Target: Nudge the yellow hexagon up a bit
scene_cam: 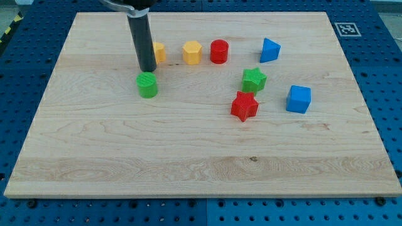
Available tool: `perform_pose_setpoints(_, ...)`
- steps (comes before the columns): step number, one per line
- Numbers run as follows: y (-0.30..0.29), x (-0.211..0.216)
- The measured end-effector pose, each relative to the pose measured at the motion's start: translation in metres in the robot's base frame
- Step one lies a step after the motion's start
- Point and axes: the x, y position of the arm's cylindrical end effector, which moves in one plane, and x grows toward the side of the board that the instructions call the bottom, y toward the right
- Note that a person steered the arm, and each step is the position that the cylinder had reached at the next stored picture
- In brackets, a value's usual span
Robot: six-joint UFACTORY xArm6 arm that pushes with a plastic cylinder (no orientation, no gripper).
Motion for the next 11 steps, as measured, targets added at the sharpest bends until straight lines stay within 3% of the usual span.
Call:
perform_pose_setpoints(4, 0.084, 0.01)
perform_pose_setpoints(10, 0.078, -0.01)
perform_pose_setpoints(11, 0.086, 0.003)
